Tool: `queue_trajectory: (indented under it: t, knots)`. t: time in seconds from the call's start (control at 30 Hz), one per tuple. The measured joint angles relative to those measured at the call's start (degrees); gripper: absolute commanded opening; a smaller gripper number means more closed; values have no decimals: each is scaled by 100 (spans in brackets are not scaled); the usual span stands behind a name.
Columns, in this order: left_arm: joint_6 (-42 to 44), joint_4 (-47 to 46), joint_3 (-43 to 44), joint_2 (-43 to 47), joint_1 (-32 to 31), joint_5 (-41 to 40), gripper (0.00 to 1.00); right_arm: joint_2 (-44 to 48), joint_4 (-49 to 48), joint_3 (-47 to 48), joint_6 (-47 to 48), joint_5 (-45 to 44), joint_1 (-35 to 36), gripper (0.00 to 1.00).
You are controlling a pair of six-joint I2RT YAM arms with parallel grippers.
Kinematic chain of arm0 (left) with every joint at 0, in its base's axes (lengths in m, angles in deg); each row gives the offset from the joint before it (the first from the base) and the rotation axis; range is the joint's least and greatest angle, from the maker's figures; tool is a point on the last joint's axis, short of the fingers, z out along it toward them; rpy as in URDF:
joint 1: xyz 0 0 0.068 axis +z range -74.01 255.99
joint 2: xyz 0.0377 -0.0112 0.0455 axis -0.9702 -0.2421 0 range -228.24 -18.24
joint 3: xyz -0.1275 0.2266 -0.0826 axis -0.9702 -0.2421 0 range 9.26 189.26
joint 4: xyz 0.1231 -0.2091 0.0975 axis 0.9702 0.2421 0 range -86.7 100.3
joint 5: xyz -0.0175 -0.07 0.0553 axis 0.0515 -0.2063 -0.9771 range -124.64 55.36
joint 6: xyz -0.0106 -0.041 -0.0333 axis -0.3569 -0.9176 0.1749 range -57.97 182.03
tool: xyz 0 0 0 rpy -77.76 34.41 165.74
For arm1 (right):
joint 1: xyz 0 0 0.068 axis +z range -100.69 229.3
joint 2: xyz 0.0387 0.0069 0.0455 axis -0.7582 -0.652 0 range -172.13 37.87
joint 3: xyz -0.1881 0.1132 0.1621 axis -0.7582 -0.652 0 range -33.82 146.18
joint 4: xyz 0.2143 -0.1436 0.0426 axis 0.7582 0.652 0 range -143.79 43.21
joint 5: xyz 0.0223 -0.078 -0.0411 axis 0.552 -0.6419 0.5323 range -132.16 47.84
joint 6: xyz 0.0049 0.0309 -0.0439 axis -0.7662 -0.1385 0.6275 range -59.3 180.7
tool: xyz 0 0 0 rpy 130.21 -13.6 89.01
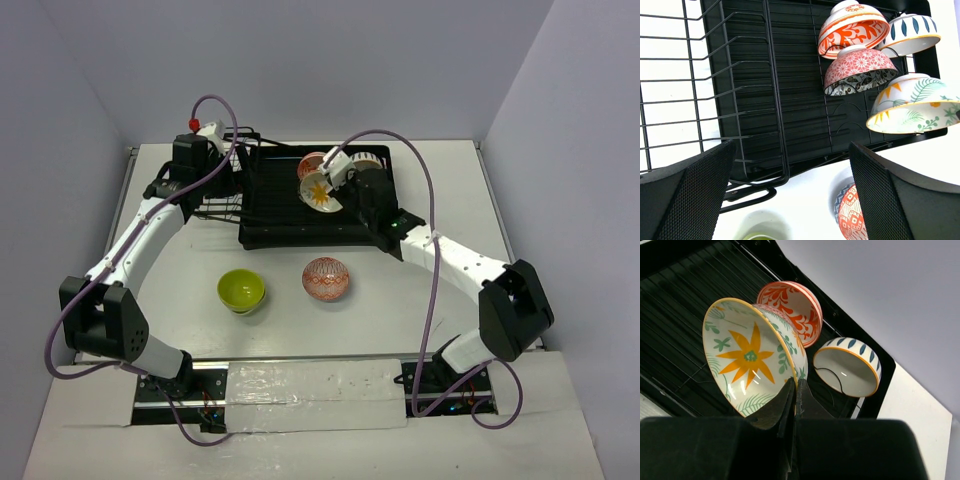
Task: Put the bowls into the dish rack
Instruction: Insert the bowl into the dish rack.
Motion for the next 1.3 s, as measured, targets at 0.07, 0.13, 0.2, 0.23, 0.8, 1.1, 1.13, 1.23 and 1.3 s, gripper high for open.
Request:
queue_trajectory:
  t: [0.07, 0.13, 0.2, 0.23, 0.8, 1.1, 1.13, 1.23, 1.3]
  knots:
    - [0, 0, 0, 0, 4, 0, 99, 0, -243, -146, 81, 85, 0, 0]
    - [2, 0, 0, -7, 7, 0, 99, 2, -433, -297, 157, 157, 2, 0]
    - [2, 0, 0, -22, 15, 0, 99, 0, -658, -468, 249, 234, 13, 0]
    - [2, 0, 0, -31, 20, 0, 99, 2, -776, -560, 291, 275, 15, 0]
    - [2, -26, -2, -92, 68, -2, 99, -179, -2826, -1443, 992, 85, 166, 0]
    - [4, -57, -20, -92, 70, -4, 99, -610, -3370, -1473, 1394, 17, 188, 0]
    - [7, -74, -31, -92, 74, -4, 99, -629, -3407, -1480, 1432, 20, 190, 0]
    - [15, -114, -79, -94, 79, -15, 99, -654, -3606, -1550, 1526, 20, 199, 0]
    - [20, -138, -103, -98, 79, -20, 99, -682, -3676, -1565, 1591, 15, 212, 0]
